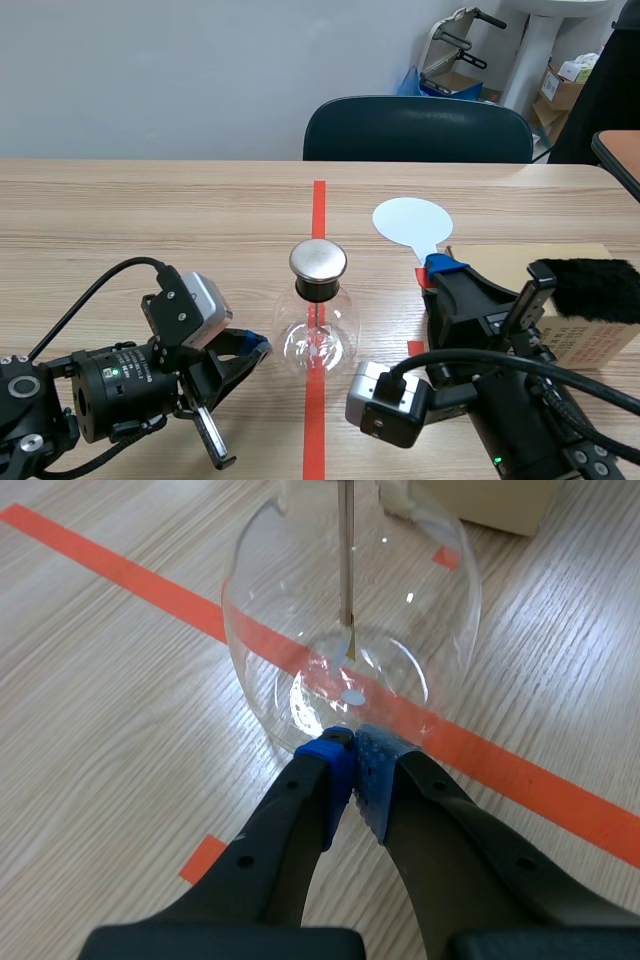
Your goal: Do the electroscope experiment
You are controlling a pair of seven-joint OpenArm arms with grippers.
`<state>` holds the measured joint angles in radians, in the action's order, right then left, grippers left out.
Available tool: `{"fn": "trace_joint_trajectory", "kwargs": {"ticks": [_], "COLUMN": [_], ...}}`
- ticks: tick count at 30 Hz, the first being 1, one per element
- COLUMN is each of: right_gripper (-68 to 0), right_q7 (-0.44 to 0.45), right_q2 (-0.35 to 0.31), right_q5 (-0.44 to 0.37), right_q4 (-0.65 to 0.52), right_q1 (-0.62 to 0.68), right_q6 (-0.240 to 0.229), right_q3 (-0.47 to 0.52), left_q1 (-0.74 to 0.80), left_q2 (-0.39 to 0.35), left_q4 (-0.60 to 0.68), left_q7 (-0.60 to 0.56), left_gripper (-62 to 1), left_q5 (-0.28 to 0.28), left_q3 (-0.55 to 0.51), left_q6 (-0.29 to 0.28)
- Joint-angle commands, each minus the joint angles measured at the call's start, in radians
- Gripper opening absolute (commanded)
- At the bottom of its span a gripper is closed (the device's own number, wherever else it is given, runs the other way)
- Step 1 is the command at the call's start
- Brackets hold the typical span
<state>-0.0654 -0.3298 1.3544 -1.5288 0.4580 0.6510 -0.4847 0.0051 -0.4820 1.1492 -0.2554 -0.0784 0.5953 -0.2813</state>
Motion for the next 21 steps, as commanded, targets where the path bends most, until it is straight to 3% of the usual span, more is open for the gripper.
{"fn": "trace_joint_trajectory", "kwargs": {"ticks": [1,21], "right_gripper": [-65.8,-65.8], "right_q7": [-0.003,0.006], "right_q2": [-0.011,-0.011], "right_q5": [0.001,0.001], "right_q4": [-0.016,-0.016], "right_q1": [-0.012,-0.012], "right_q6": [0.014,0.014], "right_q3": [0.006,0.006], "left_q1": [-0.008,-0.008], "left_q2": [0.008,0.008], "left_q4": [0.013,0.013], "left_q7": [-0.022,-0.024], "left_gripper": [-59.4,-59.4], "left_q5": [-0.006,-0.006], "left_q3": [0.001,0.001], "left_q6": [0.002,0.002]}}
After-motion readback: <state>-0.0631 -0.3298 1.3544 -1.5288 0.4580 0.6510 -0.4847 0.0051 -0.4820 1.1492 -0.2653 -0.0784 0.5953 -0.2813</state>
